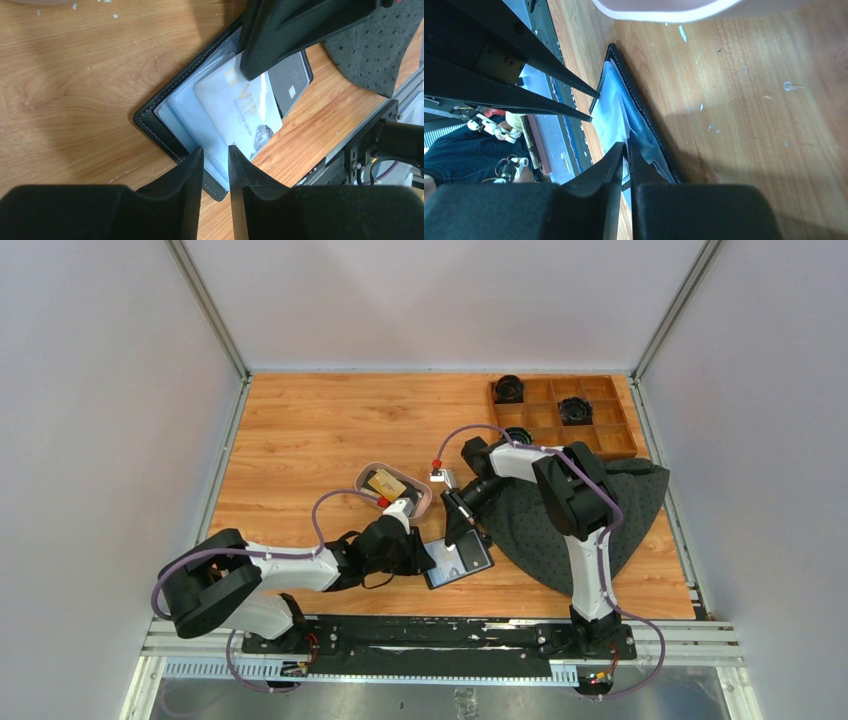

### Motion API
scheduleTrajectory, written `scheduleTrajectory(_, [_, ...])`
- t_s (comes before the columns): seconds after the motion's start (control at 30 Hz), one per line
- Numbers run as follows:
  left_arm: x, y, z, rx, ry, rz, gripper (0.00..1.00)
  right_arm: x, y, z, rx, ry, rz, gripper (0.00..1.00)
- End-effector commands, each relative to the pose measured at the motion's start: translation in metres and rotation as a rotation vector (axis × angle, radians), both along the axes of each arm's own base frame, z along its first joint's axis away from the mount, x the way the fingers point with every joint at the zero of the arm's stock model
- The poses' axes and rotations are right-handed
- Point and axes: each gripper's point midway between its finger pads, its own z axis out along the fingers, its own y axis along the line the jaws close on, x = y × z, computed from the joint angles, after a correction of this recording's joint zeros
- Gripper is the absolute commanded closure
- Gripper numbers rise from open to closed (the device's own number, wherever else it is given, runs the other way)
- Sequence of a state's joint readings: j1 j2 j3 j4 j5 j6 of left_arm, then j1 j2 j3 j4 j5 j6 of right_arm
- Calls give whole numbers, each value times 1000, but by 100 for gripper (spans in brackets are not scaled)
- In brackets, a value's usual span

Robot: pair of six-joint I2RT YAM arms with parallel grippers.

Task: Put the credit cards into the card holder
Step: Insert the credit card into the card holder.

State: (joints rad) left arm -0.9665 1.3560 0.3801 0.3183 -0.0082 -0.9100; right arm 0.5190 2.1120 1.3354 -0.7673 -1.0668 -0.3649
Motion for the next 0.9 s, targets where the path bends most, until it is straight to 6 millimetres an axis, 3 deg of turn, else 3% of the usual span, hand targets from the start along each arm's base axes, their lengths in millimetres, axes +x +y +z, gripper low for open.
scheduleTrajectory(0.0, [1,0,1,10,-11,1,68,-8,4,-7,7,32,27,88])
scheduleTrajectory(0.27, [2,5,9,-9,-44,18,64,-8,3,-6,33,48,22,87])
scheduleTrajectory(0.67, [2,13,23,-43,-100,23,61,-6,0,4,67,36,18,68])
scheduleTrajectory(0.87, [1,13,26,-53,-109,16,61,-6,-4,5,44,13,29,64])
